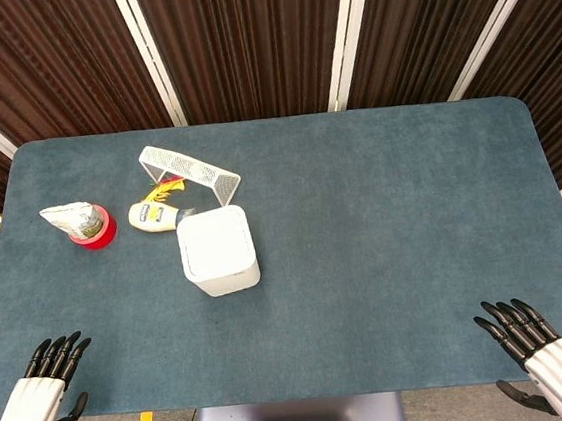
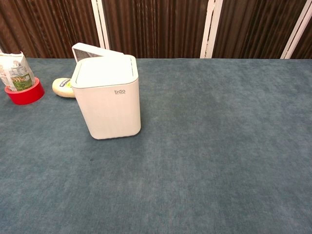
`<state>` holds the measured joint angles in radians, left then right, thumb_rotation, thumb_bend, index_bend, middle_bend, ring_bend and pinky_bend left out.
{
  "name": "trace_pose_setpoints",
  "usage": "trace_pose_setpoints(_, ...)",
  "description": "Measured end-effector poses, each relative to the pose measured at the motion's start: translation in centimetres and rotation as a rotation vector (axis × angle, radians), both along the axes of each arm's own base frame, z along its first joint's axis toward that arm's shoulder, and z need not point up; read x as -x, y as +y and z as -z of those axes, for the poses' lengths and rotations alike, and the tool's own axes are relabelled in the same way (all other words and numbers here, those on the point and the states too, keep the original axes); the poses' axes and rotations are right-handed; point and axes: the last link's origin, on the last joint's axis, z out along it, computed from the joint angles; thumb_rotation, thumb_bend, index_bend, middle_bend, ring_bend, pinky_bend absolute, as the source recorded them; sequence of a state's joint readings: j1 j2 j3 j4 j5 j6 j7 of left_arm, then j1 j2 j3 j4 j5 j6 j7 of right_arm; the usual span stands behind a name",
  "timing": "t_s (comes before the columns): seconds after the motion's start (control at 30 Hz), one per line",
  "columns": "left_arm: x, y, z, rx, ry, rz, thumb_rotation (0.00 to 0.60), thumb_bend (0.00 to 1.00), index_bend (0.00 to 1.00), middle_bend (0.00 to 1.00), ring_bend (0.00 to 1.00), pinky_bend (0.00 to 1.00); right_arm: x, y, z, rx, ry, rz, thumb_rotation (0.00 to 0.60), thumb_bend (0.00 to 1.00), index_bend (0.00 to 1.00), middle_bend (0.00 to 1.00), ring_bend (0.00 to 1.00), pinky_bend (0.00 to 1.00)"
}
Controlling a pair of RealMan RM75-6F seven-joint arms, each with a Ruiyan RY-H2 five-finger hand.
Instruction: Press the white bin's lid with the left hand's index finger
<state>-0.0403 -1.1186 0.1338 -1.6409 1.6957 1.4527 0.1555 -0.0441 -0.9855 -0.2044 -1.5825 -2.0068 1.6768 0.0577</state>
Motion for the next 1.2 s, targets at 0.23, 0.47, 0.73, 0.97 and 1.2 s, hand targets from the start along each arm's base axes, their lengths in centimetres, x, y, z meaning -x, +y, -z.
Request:
trace_pose_setpoints(0.23, -0.9, 0.6, 0.3, -0.03, -0.061, 0.036, 0.6, 0.42, 0.0, 0.1, 0.09, 0.27, 0.0, 0.0, -0.1, 0.008, -0.005, 0.004, 0.6, 0.31, 0.0, 0.0, 0.0, 0.0)
trace_pose_setpoints(0.47, -4.7, 3.3, 0.7, -0.093, -0.24, 0.134, 0.6, 0.44, 0.0, 0.9, 0.9, 1.0, 0.0, -0.1, 0.3, 0.002, 0.01, 0.002, 0.6, 0.31, 0.0, 0.0, 0.0, 0.0)
trace_pose_setpoints(0.73, -10.9, 6.2, 2.3, 0.062, -0.434, 0.028, 0.6, 0.44, 0.0, 1.0, 1.0, 1.0, 0.0, 0.1, 0.2, 0.002, 0.009, 0.002, 0.6, 0.31, 0.0, 0.0, 0.0, 0.0)
trace_pose_setpoints(0.97, -14.4, 8.9, 3.9, 0.19, -0.376, -0.011, 0.6, 0.44, 0.0, 1.0, 1.0, 1.0, 0.1, 0.0, 0.1, 0.002, 0.003, 0.003, 0.6, 0.31, 0.0, 0.0, 0.0, 0.0)
trace_pose_setpoints(1.2, -17.2, 11.4, 5.5, 0.182, -0.279, 0.027, 0.6, 0.44, 0.0, 1.0, 1.0, 1.0, 0.1, 0.0, 0.1, -0.006, 0.003, -0.001, 0.6, 0.31, 0.0, 0.0, 0.0, 0.0)
